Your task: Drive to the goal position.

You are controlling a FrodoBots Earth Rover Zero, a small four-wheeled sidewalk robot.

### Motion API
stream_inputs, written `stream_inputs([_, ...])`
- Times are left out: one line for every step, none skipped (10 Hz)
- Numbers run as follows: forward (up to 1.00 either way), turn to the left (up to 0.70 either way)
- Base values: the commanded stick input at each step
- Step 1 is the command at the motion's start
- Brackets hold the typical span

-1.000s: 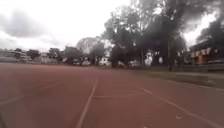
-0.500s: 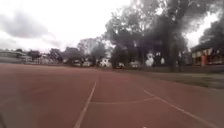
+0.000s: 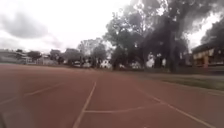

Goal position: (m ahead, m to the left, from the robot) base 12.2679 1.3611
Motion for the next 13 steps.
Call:
stream_inputs([0.67,0.00])
stream_inputs([0.67,0.00])
stream_inputs([0.67,0.00])
stream_inputs([0.67,0.00])
stream_inputs([0.67,0.00])
stream_inputs([0.67,0.00])
stream_inputs([0.67,0.00])
stream_inputs([0.67,0.00])
stream_inputs([0.67,0.00])
stream_inputs([0.67,0.00])
stream_inputs([0.67,0.00])
stream_inputs([0.67,0.00])
stream_inputs([0.67,0.00])
